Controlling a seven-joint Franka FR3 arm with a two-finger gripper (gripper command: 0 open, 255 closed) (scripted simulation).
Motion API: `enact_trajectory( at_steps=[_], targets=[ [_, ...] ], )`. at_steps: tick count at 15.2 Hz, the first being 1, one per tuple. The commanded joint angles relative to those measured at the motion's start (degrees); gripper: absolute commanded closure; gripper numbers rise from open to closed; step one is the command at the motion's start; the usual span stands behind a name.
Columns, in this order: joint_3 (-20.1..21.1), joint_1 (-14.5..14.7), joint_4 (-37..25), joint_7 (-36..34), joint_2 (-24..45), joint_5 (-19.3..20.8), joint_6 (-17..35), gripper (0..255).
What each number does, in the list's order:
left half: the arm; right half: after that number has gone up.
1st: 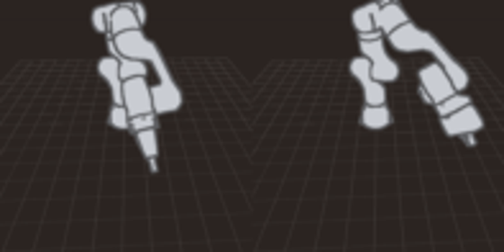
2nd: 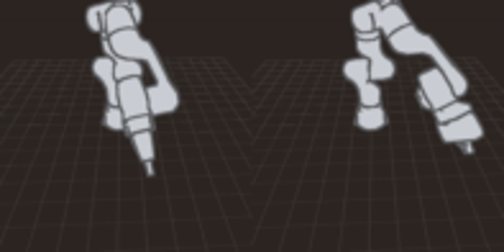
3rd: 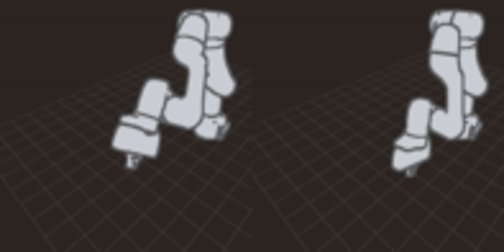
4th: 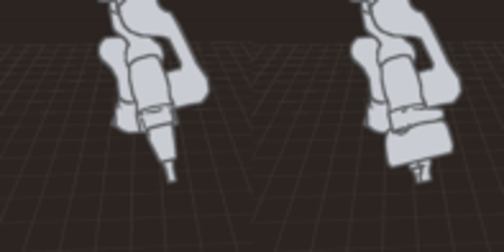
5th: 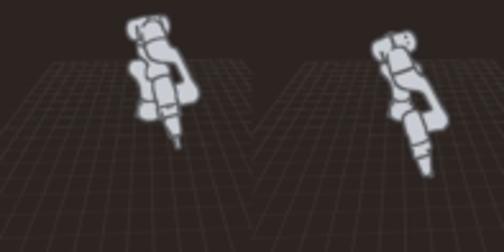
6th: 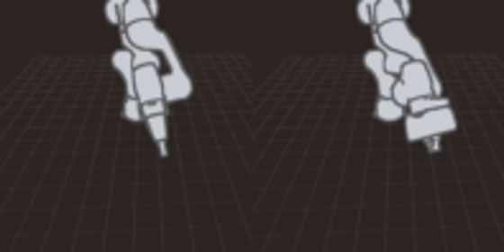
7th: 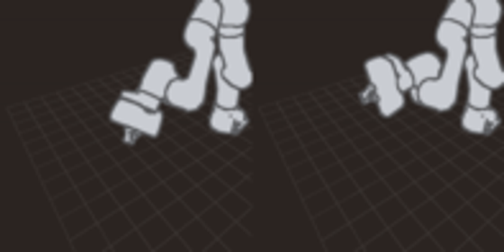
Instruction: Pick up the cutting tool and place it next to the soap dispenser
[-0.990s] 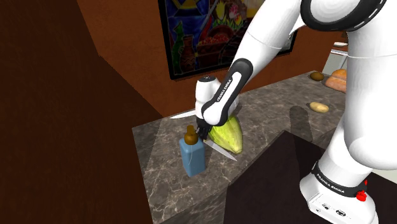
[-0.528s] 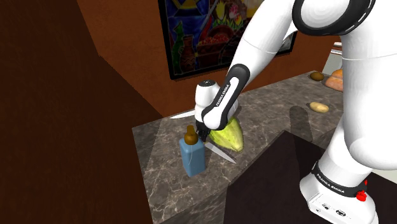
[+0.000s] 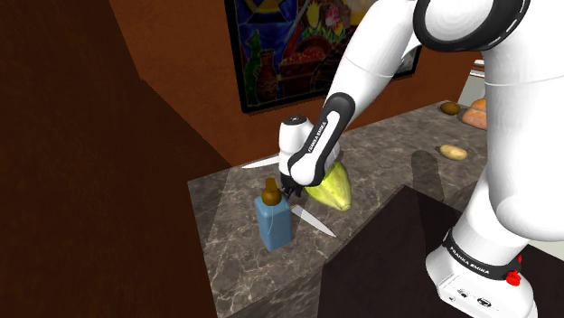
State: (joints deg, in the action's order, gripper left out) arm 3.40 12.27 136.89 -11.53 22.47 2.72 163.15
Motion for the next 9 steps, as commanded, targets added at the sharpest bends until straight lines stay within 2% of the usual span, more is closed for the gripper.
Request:
enact_trajectory(
  at_steps=[1,2,6,9],
  targets=[
    [-0.04,0.04,0.09,-0.07,0.05,0.01,-0.03,0],
    [0.01,-0.21,0.22,0.2,0.04,-0.06,0.12,0],
    [1.01,-1.04,1.95,1.06,-7.95,-1.22,-6.14,0],
    [0.99,-1.02,1.95,1.07,-7.95,-1.23,-6.14,0]
  ],
)
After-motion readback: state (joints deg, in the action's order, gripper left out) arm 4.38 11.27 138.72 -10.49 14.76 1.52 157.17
